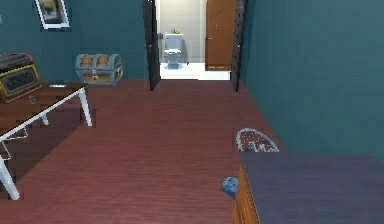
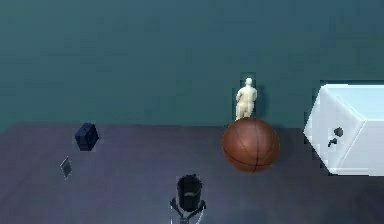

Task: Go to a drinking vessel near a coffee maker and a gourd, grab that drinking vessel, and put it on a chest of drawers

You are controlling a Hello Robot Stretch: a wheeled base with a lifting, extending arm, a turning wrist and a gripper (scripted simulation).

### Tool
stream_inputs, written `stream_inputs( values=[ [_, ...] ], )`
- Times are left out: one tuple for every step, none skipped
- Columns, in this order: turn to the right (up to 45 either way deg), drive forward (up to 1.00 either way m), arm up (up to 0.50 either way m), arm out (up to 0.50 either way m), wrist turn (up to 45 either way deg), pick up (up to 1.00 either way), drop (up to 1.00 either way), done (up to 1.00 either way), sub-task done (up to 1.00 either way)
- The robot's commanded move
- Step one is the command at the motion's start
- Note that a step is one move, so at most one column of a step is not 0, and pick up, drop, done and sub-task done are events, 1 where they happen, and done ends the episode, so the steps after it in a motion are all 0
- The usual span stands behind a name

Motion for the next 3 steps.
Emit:
stream_inputs(
  values=[
    [0.0, 0.0, 0.1, 0.0, 0.0, 0.0, 0.0, 0.0, 0.0],
    [0.0, 0.0, 0.0, -0.08, 0.0, 0.0, 0.0, 0.0, 0.0],
    [0.0, 0.0, 0.0, 0.0, 0.0, 0.0, 0.0, 1.0, 0.0]
  ],
)
